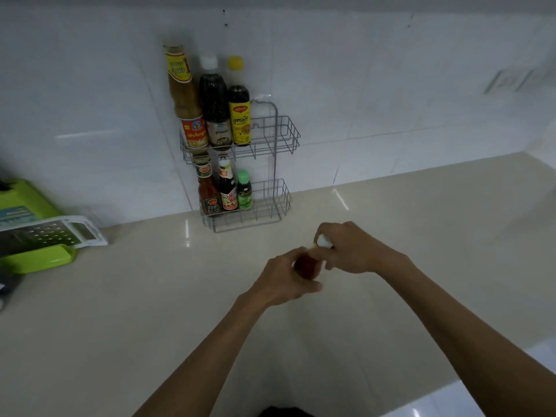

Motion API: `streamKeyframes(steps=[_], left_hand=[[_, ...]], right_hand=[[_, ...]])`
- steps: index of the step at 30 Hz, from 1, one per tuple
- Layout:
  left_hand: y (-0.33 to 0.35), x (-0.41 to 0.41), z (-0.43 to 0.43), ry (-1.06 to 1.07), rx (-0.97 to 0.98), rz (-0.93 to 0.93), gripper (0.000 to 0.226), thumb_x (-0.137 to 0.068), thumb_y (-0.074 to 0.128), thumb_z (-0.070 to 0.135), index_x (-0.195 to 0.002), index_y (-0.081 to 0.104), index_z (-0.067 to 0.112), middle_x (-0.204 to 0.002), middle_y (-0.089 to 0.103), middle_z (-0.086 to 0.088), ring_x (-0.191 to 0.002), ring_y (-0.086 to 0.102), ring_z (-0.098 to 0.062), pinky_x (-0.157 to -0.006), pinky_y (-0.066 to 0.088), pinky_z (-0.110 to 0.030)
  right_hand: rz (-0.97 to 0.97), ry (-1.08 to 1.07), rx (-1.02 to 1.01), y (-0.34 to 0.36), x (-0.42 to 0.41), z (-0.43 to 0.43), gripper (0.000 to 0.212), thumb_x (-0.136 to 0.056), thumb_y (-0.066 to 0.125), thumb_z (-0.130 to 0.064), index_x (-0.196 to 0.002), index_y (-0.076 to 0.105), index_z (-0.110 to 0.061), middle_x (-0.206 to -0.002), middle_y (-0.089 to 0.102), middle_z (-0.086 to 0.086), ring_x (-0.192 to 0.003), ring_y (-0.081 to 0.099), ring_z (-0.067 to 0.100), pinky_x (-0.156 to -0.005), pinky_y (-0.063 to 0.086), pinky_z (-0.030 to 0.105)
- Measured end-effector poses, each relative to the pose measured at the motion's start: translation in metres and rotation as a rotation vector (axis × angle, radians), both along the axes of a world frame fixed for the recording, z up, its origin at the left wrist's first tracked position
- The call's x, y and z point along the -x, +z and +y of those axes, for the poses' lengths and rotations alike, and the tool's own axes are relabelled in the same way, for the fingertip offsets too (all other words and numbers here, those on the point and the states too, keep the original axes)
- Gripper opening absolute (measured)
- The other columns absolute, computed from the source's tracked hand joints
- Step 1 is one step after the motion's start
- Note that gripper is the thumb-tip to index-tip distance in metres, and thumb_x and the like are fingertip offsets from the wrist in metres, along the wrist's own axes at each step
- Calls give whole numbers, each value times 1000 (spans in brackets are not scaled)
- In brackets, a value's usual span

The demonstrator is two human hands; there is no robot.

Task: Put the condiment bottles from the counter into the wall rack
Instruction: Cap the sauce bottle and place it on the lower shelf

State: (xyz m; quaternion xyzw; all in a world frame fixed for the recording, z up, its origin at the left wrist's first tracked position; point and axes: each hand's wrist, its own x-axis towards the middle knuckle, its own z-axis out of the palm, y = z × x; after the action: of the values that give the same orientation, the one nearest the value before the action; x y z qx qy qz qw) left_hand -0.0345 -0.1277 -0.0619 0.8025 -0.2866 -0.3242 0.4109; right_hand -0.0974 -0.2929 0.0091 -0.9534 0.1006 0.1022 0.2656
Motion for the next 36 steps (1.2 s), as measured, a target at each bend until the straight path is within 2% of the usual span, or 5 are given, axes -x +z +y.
streamKeyframes(steps=[7, 17, 22, 30, 36], left_hand=[[43, 2, 23, 34, 176, -10, 31, -63, 79, 16, -81, 64, 36, -85, 72, 3, -82, 70, -18, -81, 61, -43], [98, -2, 48, -258, 225, 137, 25, -70, 77, -2, -88, 63, 8, -81, 68, -9, -73, 66, -22, -78, 58, -45], [94, 7, 35, 109, 148, -245, 32, -60, 81, 25, -87, 63, 22, -84, 70, -4, -78, 68, -25, -75, 59, -45], [113, -8, 54, -327, 199, 216, 25, -71, 77, -7, -80, 64, 13, -77, 67, -8, -71, 65, -24, -67, 54, -33], [102, 1, 33, 118, 151, -150, 28, -61, 78, 18, -84, 64, 18, -76, 70, -5, -65, 67, -22, -67, 58, -38]], right_hand=[[-136, 167, -49, 65, 9, 31, 40, -92, 44, -59, -110, 47, -24, -82, 71, -6, -64, 70, 3, -64, 58, 27], [-591, 441, 650, 99, 6, 36, 50, -100, 27, -49, -62, 42, -19, -54, 45, -5, -44, 41, 18, -44, 30, 28], [-523, 196, 735, 91, 2, 47, 25, -93, 49, -29, -81, 56, -9, -54, 54, 2, -42, 33, 23, -48, 41, 26], [-679, 421, 595, 102, 0, 43, 58, -98, 26, -55, -60, 47, -16, -51, 45, -3, -43, 40, 19, -43, 24, 27], [-476, 19, 571, 94, -14, 47, 40, -100, 30, -43, -84, 53, -16, -63, 46, -4, -62, 46, 27, -59, 38, 33]])
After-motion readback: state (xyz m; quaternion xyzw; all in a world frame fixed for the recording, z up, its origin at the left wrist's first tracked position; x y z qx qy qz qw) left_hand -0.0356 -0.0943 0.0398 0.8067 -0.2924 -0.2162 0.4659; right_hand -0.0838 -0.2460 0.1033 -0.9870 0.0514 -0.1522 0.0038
